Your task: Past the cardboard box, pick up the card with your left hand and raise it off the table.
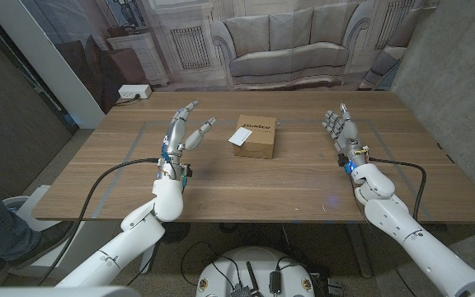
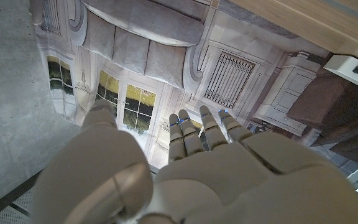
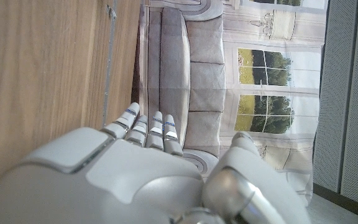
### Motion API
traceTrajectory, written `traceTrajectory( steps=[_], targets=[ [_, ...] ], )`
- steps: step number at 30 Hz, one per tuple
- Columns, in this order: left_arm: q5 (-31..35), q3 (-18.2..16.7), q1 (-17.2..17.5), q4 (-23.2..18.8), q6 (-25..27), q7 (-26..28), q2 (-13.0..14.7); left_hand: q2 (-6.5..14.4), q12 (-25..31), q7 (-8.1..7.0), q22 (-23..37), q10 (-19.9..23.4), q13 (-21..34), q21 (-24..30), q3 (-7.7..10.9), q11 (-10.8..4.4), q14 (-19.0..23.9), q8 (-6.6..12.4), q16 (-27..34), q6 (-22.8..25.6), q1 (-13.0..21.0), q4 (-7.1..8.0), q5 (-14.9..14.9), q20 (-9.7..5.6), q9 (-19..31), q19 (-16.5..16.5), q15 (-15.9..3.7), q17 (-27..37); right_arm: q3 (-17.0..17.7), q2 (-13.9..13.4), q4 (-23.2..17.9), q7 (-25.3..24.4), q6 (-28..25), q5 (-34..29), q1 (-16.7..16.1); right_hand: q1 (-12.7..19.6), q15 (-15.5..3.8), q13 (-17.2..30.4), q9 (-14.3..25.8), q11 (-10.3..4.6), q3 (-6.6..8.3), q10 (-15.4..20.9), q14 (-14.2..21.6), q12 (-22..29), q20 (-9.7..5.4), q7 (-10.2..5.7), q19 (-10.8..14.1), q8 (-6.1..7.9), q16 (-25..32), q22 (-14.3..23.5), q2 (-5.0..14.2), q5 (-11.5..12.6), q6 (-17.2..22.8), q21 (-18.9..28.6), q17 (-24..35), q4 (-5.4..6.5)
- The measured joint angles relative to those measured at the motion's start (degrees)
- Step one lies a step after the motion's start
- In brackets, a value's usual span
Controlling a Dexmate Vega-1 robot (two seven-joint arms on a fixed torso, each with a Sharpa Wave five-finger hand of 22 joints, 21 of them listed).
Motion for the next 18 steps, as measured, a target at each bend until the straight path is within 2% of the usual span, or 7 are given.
traceTrajectory(
  steps=[10,18],
  targets=[
    [3.2,0.9,0.1,-1.8,4.1,1.5,1.0,-0.7,0.0,-1.11,0.0,1.6,0.0,0.0,-0.18,-0.73,1.6,0.23,0.0,1.7,1.2,-0.78,0.0,0.0,-0.2,0.0,-0.03,0.0,0.0,0.4,0.2,0.2,0.4,0.3,-0.3,-0.2,0.0,0.0,0.0,0.0,0.0,0.0,0.0,0.0,0.0,0.0,0.0,0.0,0.0,0.0,0.23,0.0,0.0,0.0,0.0,0.0],
    [4.9,1.6,0.3,-2.9,6.7,2.3,1.8,-0.9,0.0,-1.22,0.0,2.3,0.0,0.0,-0.4,-0.92,2.1,0.22,0.0,2.2,2.0,-1.03,0.0,0.0,-0.2,0.0,0.03,0.0,0.0,0.6,0.2,0.3,0.6,0.5,-0.5,-0.2,0.0,0.0,0.0,-0.2,0.0,0.2,0.0,0.0,0.32,0.0,0.3,0.0,0.0,0.0,0.23,0.0,0.0,-0.4,0.0,0.0]
  ],
)
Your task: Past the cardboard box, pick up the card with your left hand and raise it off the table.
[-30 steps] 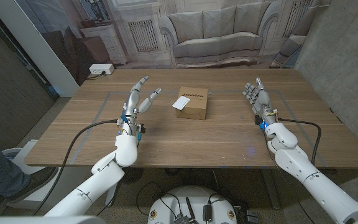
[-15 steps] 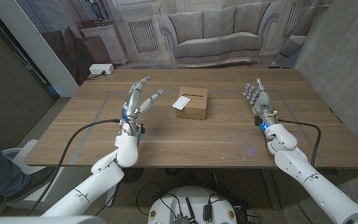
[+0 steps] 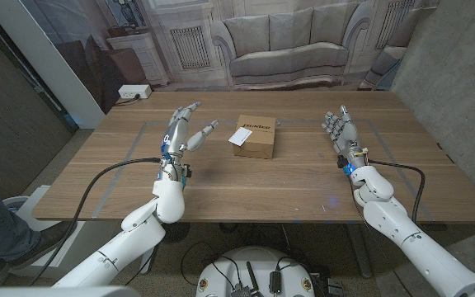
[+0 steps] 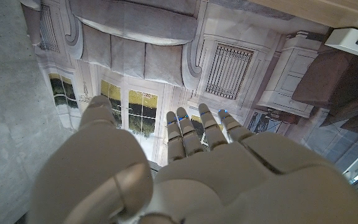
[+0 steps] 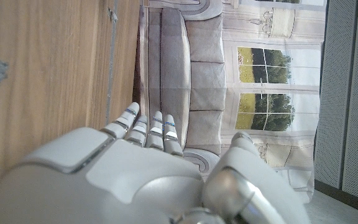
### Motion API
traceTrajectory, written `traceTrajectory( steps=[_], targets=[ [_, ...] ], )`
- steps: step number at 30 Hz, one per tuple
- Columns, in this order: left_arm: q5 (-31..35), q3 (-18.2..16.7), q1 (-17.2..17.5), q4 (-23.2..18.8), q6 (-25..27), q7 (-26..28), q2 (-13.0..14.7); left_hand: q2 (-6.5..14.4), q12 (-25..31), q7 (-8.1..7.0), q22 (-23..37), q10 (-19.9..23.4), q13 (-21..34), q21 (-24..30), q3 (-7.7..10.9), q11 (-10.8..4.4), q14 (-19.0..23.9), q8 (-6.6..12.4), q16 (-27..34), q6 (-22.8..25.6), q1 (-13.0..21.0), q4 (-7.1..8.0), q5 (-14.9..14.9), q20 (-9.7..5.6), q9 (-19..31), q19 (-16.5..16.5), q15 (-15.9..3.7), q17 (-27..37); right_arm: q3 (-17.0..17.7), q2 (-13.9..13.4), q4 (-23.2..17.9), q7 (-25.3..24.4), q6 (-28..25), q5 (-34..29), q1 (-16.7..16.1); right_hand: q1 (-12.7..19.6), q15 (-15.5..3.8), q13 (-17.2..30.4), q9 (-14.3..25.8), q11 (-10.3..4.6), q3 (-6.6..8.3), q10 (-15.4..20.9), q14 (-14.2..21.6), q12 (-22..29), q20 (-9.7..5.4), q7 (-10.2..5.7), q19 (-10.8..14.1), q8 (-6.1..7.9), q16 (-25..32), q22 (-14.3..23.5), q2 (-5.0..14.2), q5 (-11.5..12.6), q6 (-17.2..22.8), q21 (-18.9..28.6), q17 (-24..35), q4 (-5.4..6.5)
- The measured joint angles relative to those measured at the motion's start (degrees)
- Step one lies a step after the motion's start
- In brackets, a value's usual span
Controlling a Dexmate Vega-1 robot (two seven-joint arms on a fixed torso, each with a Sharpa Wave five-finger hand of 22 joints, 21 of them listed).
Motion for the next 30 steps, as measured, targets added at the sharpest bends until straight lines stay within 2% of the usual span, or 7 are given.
traceTrajectory(
  steps=[11,30],
  targets=[
    [2.4,1.1,0.0,-1.5,3.6,0.6,0.9,-1.0,0.0,-1.22,0.0,3.0,0.0,-0.5,0.15,-1.14,1.7,0.22,0.4,3.1,1.9,-1.25,0.0,0.0,0.0,0.0,-0.1,0.0,0.1,0.1,-0.1,0.2,0.2,0.2,-0.2,0.0,0.0,0.0,0.0,0.0,-0.24,0.0,0.0,0.0,-0.2,0.0,0.2,0.0,0.0,0.0,0.0,0.0,0.0,-0.4,0.0,-0.24],
    [6.2,3.0,-1.2,-3.2,8.1,0.5,2.3,-2.1,0.0,-2.84,0.0,4.1,0.0,-0.9,-0.1,-2.05,2.3,0.45,0.4,4.7,3.7,-1.48,0.5,-0.27,0.0,-0.7,-0.17,0.0,0.2,0.2,-0.3,0.6,0.3,0.8,0.0,0.1,0.0,0.0,0.0,0.0,-0.24,0.0,0.0,-0.2,-0.2,0.0,0.2,0.0,0.0,0.0,0.11,0.0,0.0,-0.9,0.0,-0.24]
  ],
)
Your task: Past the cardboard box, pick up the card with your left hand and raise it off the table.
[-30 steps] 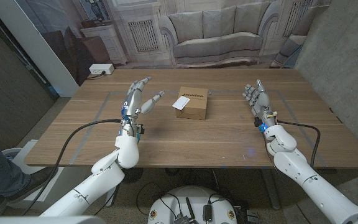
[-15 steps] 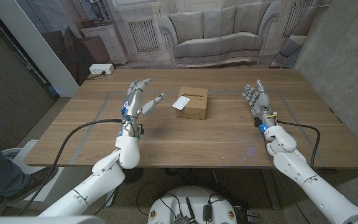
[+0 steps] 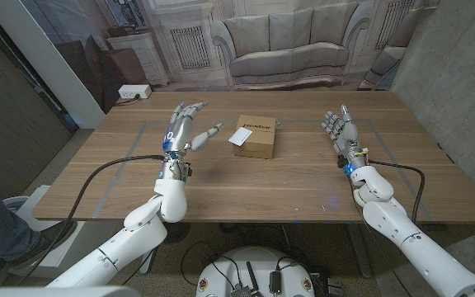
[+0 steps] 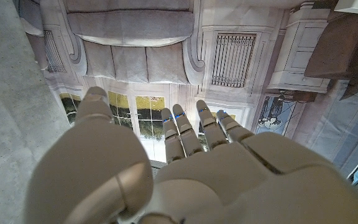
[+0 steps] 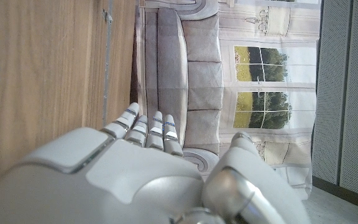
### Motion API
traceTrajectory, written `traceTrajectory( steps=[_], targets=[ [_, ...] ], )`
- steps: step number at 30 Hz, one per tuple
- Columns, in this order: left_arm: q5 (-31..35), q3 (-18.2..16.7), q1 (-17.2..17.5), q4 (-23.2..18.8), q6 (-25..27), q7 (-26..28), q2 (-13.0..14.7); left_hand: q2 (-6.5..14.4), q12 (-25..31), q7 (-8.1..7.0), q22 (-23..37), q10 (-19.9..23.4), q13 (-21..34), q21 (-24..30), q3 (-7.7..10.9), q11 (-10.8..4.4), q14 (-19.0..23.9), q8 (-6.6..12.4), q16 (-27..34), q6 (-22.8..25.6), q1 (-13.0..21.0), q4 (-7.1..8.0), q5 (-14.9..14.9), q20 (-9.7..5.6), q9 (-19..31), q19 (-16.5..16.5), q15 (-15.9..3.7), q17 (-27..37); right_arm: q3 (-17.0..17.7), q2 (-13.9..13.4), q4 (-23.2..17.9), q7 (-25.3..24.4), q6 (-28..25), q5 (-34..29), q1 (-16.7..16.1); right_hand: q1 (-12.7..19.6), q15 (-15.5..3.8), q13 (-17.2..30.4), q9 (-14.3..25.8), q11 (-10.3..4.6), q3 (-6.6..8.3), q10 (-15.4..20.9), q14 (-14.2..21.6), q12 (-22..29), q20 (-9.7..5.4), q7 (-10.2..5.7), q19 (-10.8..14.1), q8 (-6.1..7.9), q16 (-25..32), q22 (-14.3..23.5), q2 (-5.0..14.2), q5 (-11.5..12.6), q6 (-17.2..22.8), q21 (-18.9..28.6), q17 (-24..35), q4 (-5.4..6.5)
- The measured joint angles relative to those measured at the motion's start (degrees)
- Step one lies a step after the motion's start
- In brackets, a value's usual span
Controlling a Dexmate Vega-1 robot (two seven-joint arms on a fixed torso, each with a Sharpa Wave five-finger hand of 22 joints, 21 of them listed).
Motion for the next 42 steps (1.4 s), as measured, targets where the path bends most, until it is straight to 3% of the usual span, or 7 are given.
traceTrajectory(
  steps=[10,32,38,42],
  targets=[
    [1.2,0.6,-0.5,-0.7,3.1,-2.7,0.7,-0.2,-0.3,-0.02,0.0,0.8,0.0,-0.5,0.0,0.0,0.0,0.0,-0.4,0.8,0.2,0.0,0.2,0.16,0.0,-0.9,0.0,0.0,0.0,0.4,0.7,0.4,0.0,0.2,0.6,0.1,0.0,0.0,0.0,-0.18,0.0,0.2,0.0,0.0,0.0,0.0,0.0,0.0,0.0,0.0,0.12,0.0,0.0,-0.2,0.0,0.0],
    [6.0,2.4,0.1,-7.6,12.3,-8.1,3.6,-0.5,-0.5,-1.04,0.0,2.8,0.0,-0.5,-0.24,-0.09,0.0,0.67,-0.4,3.7,1.7,-0.23,0.4,0.27,0.0,-1.0,0.0,0.0,-0.1,1.2,2.3,1.9,0.5,0.9,1.5,0.1,0.0,0.0,0.0,0.0,-0.24,0.4,0.0,0.0,0.21,0.0,0.2,0.0,0.0,0.0,0.14,0.0,0.0,-0.9,0.0,-0.24],
    [8.3,3.3,0.2,-8.5,14.5,-8.5,3.8,-0.7,-1.4,0.22,0.0,1.7,0.0,-0.5,-0.06,-0.08,0.0,0.66,-0.8,4.9,2.6,-0.41,0.9,0.26,0.0,-1.0,0.0,0.0,-0.2,1.3,2.4,2.1,0.6,1.0,1.5,-0.3,0.0,0.0,0.0,0.0,-0.24,0.4,0.0,0.0,0.21,0.0,0.2,0.0,0.0,0.3,0.51,0.0,0.0,-0.9,0.0,-0.24],
    [9.5,3.8,0.3,-8.9,15.7,-8.8,3.9,-0.8,-2.1,0.29,0.0,0.6,0.0,-0.5,-0.06,0.31,-0.4,0.66,-0.9,5.6,2.9,-0.41,0.9,-0.04,0.0,-1.3,0.06,0.0,-0.2,1.4,2.5,2.2,0.7,1.2,1.5,-0.3,0.0,0.0,0.0,0.0,-0.24,0.4,0.0,0.0,0.21,0.0,0.2,0.0,0.0,0.3,0.51,0.0,0.0,-0.9,0.0,-0.24]
  ],
)
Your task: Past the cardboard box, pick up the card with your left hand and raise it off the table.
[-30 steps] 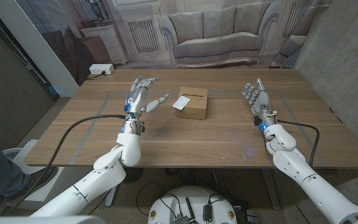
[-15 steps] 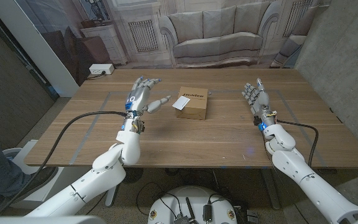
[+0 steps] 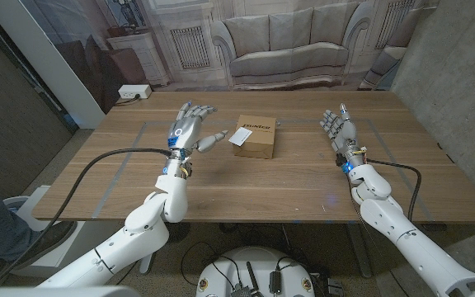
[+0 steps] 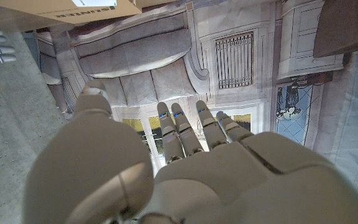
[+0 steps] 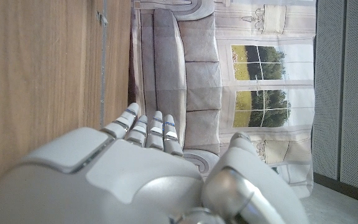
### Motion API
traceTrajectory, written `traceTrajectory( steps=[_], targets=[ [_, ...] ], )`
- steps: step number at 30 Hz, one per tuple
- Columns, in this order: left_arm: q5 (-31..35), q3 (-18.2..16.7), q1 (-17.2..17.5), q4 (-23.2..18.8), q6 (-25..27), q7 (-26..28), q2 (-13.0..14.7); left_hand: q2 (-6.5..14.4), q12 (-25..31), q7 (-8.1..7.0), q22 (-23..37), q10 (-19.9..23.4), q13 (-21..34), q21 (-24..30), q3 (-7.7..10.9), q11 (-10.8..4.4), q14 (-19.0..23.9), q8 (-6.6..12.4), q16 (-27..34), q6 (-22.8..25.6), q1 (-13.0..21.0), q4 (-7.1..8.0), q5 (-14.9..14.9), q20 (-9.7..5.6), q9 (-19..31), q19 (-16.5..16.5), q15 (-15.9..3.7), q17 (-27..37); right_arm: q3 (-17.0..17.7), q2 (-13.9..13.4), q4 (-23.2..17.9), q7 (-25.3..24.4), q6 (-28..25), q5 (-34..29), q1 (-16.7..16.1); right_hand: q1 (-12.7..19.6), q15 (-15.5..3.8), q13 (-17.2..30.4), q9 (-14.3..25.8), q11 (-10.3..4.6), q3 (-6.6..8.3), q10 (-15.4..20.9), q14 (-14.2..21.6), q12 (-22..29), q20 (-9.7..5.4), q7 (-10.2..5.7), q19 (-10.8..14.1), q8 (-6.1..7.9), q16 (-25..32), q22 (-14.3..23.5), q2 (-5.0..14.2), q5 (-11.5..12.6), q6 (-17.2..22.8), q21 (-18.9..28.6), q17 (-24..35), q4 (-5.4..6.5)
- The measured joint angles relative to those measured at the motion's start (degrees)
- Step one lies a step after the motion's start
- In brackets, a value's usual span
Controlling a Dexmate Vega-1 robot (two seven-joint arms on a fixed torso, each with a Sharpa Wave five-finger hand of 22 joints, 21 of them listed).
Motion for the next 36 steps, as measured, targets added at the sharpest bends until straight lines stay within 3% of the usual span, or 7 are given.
traceTrajectory(
  steps=[14,22,33,36],
  targets=[
    [5.3,2.4,-0.2,-1.1,3.9,-2.0,0.4,0.0,-0.3,-0.34,0.0,-0.4,0.0,0.0,0.0,-0.32,-0.6,0.0,-0.4,0.3,0.8,0.01,0.0,0.0,0.0,0.0,0.01,0.0,0.3,-0.1,-0.9,0.1,0.1,0.4,-0.8,0.0,-0.13,0.0,0.0,0.21,0.0,0.2,0.1,0.0,-0.11,-0.02,0.5,0.0,0.0,0.0,-0.01,0.0,0.6,-0.4,0.0,0.0],
    [8.0,3.9,-0.9,-1.3,5.7,-3.9,0.4,-0.2,-0.3,-1.26,0.0,-0.2,0.0,0.0,0.0,-0.52,-0.6,-0.35,-0.4,-0.6,0.9,0.01,0.4,0.0,0.0,0.0,0.01,0.0,0.5,-0.3,-1.3,0.2,0.2,0.7,-1.1,0.0,-0.31,0.0,0.0,-0.11,0.0,0.5,0.3,0.0,-0.1,-0.02,0.5,0.0,0.0,0.0,-0.01,0.0,0.6,-0.4,0.0,0.0],
    [12.5,6.0,-1.5,-1.7,8.7,-6.6,0.0,-0.4,-0.3,-1.95,0.0,-0.2,0.3,-0.3,-0.18,-0.51,-1.6,-0.8,-0.4,-0.5,1.8,0.19,0.8,0.85,0.0,-3.7,0.07,0.0,0.9,-0.3,-1.5,0.8,0.4,1.4,-1.4,0.0,-0.31,0.0,0.0,-0.11,-0.16,0.5,0.3,0.0,-0.1,-0.01,0.5,0.0,0.0,0.0,-0.01,0.0,0.6,-0.9,0.0,-0.16],
    [13.7,6.5,-1.5,-1.7,9.5,-7.2,-0.3,-0.7,-0.3,-2.24,0.0,-0.2,0.3,-0.6,-0.18,-0.51,-2.2,-1.24,-0.4,-0.5,2.2,0.19,1.1,1.93,0.0,-4.8,0.1,0.0,0.9,-0.3,-1.5,1.0,0.4,1.5,-1.5,0.0,-0.3,0.0,0.0,-0.11,-0.16,0.5,0.3,0.0,-0.1,-0.01,0.5,0.0,0.0,0.0,-0.01,0.0,0.6,-0.9,0.0,-0.16]
  ],
)
